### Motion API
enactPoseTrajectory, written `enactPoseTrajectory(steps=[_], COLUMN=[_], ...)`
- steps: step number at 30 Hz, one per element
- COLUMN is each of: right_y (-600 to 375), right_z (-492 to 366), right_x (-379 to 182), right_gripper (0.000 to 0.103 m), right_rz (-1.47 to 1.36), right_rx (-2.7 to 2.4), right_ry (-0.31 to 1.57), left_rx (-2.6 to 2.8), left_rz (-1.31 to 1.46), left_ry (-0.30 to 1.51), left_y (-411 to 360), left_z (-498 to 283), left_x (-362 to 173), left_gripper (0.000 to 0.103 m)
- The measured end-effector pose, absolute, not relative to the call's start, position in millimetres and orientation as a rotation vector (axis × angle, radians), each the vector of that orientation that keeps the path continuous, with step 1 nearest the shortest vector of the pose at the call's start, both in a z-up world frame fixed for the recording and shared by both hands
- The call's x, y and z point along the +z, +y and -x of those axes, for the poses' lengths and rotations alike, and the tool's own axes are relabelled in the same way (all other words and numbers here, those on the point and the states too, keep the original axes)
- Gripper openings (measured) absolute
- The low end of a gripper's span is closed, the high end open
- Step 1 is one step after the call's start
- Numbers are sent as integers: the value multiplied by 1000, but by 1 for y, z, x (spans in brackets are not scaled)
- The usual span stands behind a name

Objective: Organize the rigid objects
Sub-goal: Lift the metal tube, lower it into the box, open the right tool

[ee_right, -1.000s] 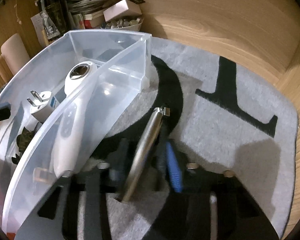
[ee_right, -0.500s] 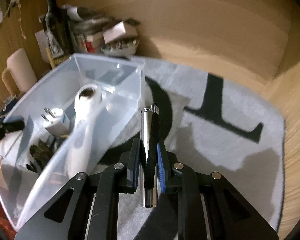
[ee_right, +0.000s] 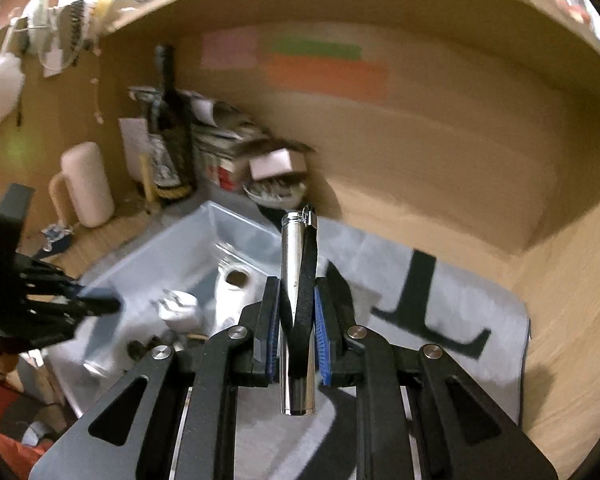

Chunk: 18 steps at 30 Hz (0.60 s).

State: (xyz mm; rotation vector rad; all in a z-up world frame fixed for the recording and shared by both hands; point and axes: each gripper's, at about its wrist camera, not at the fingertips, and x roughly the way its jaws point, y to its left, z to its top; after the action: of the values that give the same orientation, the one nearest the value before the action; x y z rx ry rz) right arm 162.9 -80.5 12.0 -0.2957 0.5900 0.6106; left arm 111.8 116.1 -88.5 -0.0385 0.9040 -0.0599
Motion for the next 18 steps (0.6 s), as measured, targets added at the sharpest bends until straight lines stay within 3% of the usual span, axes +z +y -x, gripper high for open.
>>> enactPoseTrajectory(steps=[6,18], right_y=[-60,-16], right_z=[-151,-159], right_x=[15,-38], right_gripper=[14,14], right_rz=[303,382], right_rx=[685,708], right_ry=[569,742], left_rx=[-60,-61], left_rz=[38,37], left_ry=[904,903], left_y=[116,116], left_z=[-112,-112], left_x=[-88,-87], left_gripper=[9,9])
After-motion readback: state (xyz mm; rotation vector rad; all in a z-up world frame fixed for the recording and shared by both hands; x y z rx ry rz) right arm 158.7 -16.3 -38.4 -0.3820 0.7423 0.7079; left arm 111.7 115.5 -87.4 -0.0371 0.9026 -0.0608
